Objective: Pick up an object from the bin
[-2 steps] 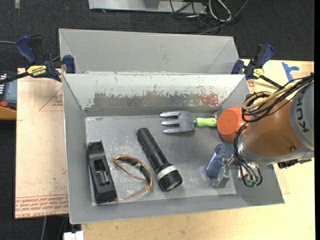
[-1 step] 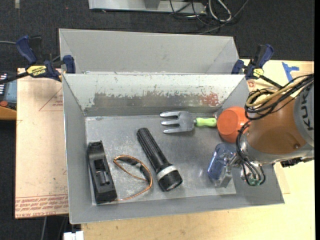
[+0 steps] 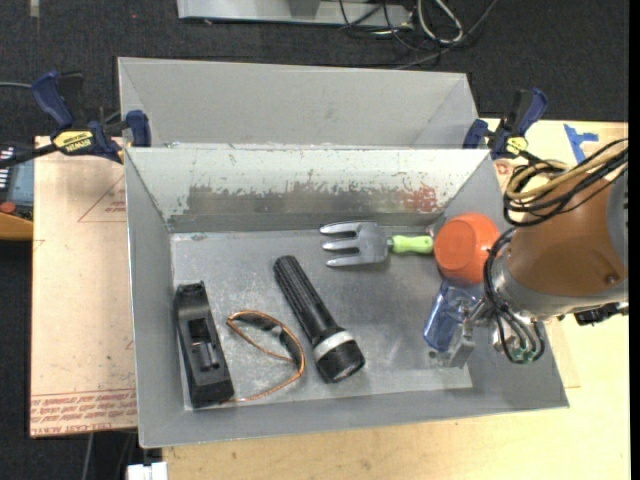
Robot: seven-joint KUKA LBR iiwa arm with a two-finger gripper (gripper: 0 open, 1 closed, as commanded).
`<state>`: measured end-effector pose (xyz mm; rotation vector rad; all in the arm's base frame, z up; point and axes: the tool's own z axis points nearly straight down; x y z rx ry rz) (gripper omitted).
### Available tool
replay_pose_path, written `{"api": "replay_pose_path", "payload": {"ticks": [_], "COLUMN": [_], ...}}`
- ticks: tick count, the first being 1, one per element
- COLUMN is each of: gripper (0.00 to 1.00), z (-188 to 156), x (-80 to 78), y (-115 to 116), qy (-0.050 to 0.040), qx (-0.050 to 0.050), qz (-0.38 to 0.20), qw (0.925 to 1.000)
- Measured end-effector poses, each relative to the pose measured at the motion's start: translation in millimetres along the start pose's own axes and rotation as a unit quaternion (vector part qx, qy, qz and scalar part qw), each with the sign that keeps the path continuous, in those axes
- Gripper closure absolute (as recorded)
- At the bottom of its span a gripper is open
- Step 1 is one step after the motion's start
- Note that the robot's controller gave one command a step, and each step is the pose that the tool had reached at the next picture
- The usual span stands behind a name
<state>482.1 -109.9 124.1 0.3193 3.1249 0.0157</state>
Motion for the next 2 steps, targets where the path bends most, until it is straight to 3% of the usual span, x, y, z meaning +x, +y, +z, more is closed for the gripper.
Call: {"api": "replay_pose_path", "payload": {"ticks": [2], "gripper": [1.0], "z": [-70.7], "x": [-0.9], "y": [0.9], "qy": [-0.0014], "qx": [0.0], "qz": [0.0], "qw": [1.0]}}
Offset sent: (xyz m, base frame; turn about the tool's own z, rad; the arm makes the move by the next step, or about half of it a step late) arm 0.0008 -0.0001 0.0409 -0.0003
